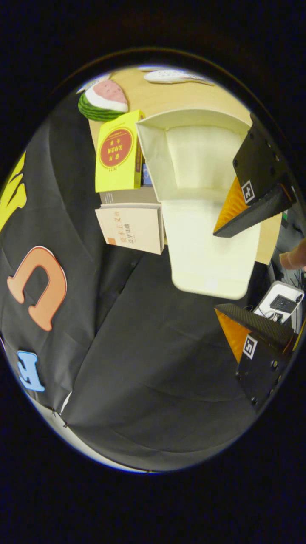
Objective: Open the storage box then place both shoes into the box .Put the left shoe in first, then the right shoe, with the right side of both shoes facing outward in a uniform manner.
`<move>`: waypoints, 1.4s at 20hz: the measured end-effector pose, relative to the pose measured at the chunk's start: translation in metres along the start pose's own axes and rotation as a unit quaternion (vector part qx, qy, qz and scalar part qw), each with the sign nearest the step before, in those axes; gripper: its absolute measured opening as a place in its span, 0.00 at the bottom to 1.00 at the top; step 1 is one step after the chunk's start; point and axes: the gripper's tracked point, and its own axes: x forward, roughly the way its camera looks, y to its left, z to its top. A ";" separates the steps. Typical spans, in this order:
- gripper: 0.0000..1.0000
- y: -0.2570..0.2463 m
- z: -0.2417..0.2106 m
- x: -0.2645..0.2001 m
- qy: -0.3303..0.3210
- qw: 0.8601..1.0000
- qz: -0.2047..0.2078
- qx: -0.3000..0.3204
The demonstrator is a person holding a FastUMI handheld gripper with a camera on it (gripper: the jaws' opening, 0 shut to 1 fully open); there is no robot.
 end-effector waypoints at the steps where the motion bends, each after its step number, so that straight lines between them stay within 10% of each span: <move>1: 0.96 -0.004 0.002 -0.011 -0.006 1.000 0.000 -0.002; 14: 0.95 -0.269 0.013 -0.183 -0.027 0.987 -0.154 -0.025; 21: 0.95 -0.438 -0.001 -0.196 0.028 0.961 -0.272 -0.025; 28: 0.91 -0.529 -0.011 -0.158 0.087 0.952 -0.292 -0.017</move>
